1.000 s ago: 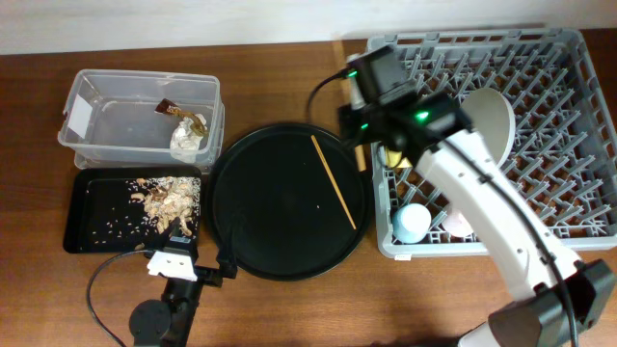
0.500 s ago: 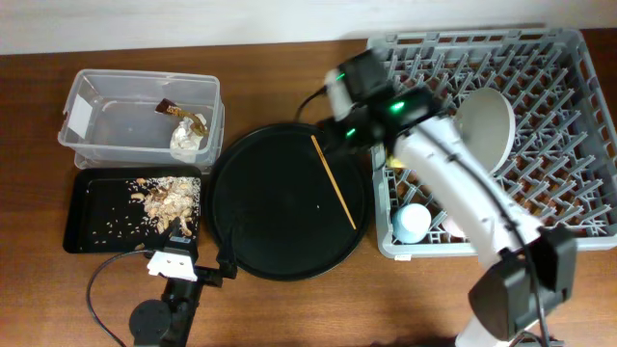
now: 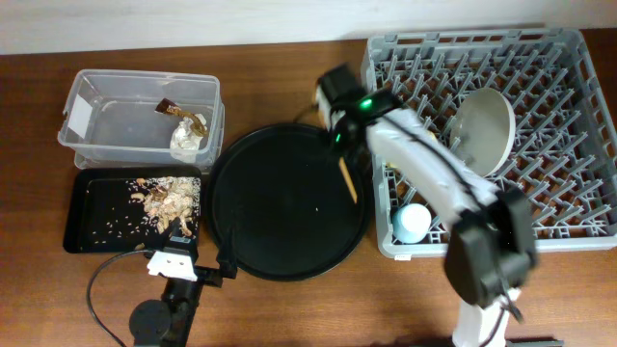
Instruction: Sort waste into correct bins and load items into the dishwasher rack
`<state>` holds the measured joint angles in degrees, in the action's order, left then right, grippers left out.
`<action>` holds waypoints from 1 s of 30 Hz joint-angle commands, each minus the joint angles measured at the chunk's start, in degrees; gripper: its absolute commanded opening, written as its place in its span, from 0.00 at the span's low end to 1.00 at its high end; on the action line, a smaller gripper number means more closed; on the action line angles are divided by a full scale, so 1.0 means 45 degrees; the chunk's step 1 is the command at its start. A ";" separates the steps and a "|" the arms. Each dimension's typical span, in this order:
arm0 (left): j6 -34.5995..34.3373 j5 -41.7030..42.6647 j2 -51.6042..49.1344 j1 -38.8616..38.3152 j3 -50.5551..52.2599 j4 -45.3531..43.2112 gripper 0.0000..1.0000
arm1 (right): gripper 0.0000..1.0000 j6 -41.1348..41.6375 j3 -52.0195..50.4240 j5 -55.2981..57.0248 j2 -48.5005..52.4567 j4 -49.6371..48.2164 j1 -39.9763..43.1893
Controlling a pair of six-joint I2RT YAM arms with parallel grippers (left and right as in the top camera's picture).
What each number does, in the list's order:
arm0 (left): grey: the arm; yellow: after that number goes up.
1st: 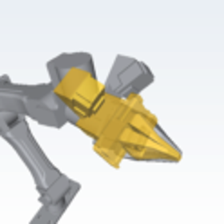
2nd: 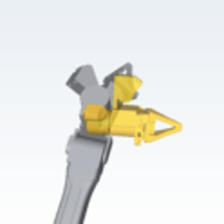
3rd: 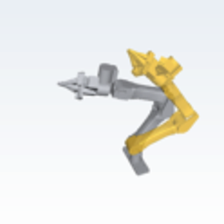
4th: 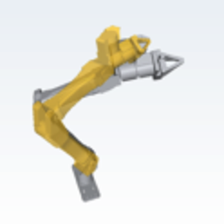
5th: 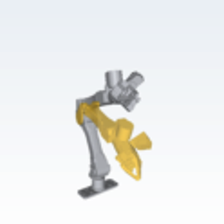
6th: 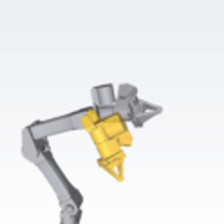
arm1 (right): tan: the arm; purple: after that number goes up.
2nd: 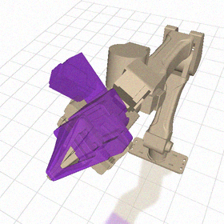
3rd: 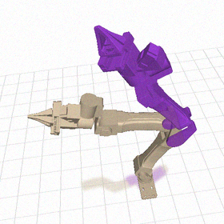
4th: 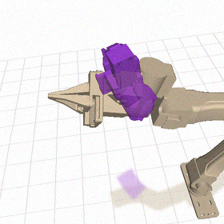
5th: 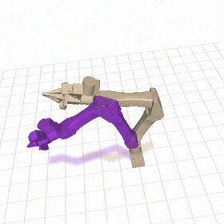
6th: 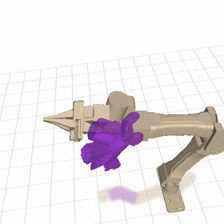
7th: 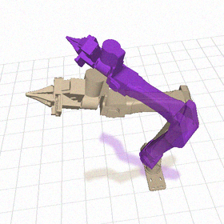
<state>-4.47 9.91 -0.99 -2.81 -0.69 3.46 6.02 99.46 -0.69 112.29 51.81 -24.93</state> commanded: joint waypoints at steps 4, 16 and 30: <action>0.0107 0.0136 0.0049 0.0058 0.0034 0.0058 0.99 | 0.04 -0.0058 0.0612 0.1418 0.0495 -0.2710 0.2832; 0.0107 0.0141 0.0049 0.0058 0.0034 0.0058 0.99 | 0.99 0.0092 0.2210 -0.1428 -0.7956 0.3672 -0.1185; 0.0107 0.0141 0.0049 0.0058 0.0034 0.0058 0.99 | 0.99 -0.0622 -0.6960 0.1384 -1.6602 0.0549 0.2754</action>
<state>-4.49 9.89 -1.19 -2.81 -0.69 3.51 3.05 84.07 11.29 43.94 64.29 -17.08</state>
